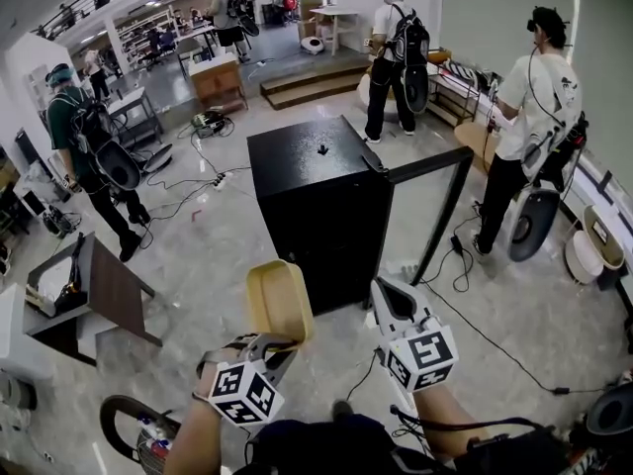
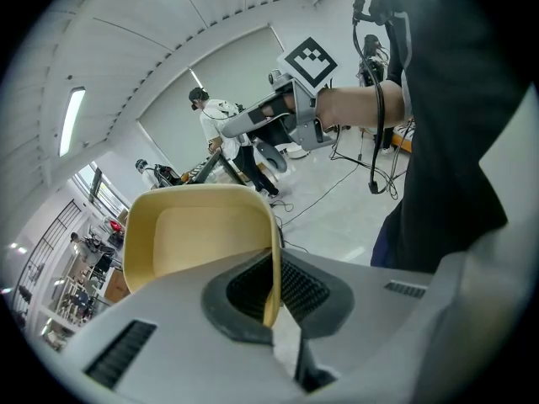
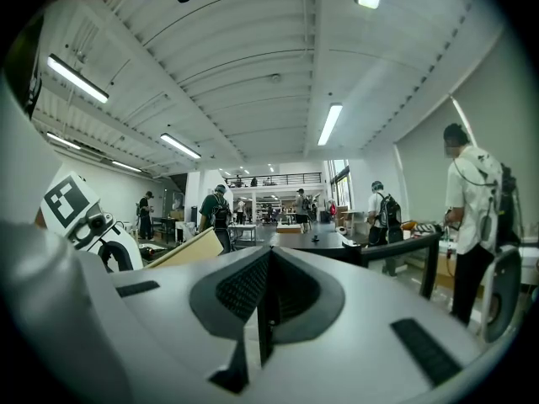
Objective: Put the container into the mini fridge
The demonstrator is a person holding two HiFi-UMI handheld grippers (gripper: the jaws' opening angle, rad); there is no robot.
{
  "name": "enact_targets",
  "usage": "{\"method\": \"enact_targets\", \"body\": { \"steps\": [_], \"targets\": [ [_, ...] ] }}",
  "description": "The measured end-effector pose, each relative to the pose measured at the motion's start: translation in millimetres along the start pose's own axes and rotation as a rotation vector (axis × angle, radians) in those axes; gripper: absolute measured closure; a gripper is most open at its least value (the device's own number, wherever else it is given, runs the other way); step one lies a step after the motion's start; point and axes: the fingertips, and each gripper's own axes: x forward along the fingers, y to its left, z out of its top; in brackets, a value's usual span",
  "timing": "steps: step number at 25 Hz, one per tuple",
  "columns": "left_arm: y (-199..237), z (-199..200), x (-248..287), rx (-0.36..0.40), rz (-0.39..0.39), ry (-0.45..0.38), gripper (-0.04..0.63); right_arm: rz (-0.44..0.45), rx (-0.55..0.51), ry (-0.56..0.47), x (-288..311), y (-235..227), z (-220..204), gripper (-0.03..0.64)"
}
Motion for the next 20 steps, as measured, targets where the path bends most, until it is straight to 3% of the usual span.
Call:
{"method": "enact_targets", "body": {
  "steps": [10,20],
  "targets": [
    [6.2,3.7,25.4,0.014,-0.040,0.018,0.584,-0.013,-0.002,-0.025,6.3,-22.0,8.8,0.601],
    [22.5,7.5,58.2,0.056,-0.119,-0.038,0.584,-0.085,-0.012,0.018,12.3,-41.9,-1.3,0.601]
  ]
}}
